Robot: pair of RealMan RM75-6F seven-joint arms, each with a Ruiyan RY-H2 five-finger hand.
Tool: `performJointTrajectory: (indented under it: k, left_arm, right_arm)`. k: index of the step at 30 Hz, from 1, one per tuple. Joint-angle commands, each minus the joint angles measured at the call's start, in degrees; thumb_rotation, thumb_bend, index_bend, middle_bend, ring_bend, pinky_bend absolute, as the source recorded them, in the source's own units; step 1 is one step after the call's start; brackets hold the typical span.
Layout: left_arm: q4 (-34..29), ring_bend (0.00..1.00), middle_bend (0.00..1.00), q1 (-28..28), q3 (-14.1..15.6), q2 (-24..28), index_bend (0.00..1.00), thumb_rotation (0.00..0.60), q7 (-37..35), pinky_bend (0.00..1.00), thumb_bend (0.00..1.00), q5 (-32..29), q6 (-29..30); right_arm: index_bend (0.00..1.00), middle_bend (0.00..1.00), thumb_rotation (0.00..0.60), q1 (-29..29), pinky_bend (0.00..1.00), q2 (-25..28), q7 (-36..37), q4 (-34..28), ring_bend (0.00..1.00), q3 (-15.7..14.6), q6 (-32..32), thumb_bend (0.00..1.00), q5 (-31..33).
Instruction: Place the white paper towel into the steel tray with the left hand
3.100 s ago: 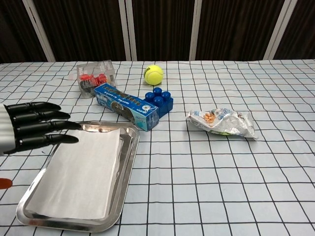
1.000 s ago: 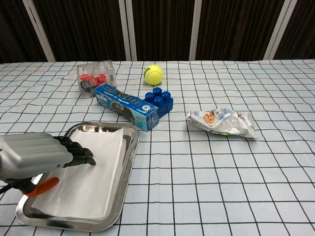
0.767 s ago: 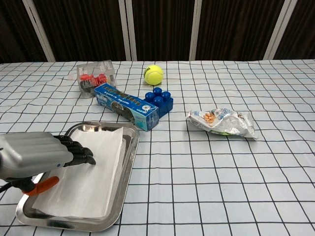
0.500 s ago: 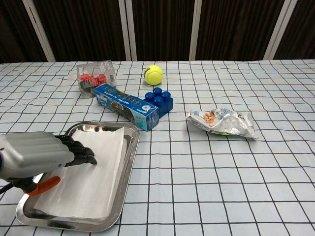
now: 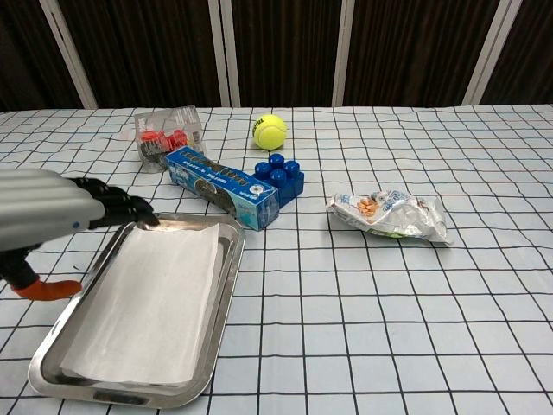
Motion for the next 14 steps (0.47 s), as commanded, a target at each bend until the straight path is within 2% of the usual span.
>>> performJointTrajectory:
  k: [1,6,9,14]
  left_arm:
    - [-1.9,0.0,0.0,6.0,0.8,4.2,0.0,0.6,-6.6,0.0,0.16,9.4,9.0]
    - [4.2,0.0,0.0,16.4,2.6,4.0,0.0,0.6,-17.0,0.0,0.08,21.3,24.0]
    - [8.1,0.0,0.0,20.2,3.3,3.1,0.0,0.6,-20.0,0.0,0.07,24.2,29.0]
    - [18.5,0.0,0.0,28.2,4.5,0.7,0.0,0.6,-27.8,0.0,0.07,26.8,37.3]
  right_arm:
    - [0.0,0.0,0.6,0.0,0.0,0.0,-0.1,0.0,0.0,0.0,0.0,0.31,-0.1]
    - [0.0,0.0,0.6,-0.1,0.0,-0.3,-0.8,0.2,0.0,0.0,0.4,0.31,-0.4]
    - [0.0,0.0,0.6,-0.1,0.0,-0.4,-1.0,0.2,0.0,0.0,0.6,0.31,-0.5]
    - [0.0,0.0,0.6,0.1,0.0,-0.7,-1.7,0.3,0.0,-0.1,0.6,0.31,-0.9]
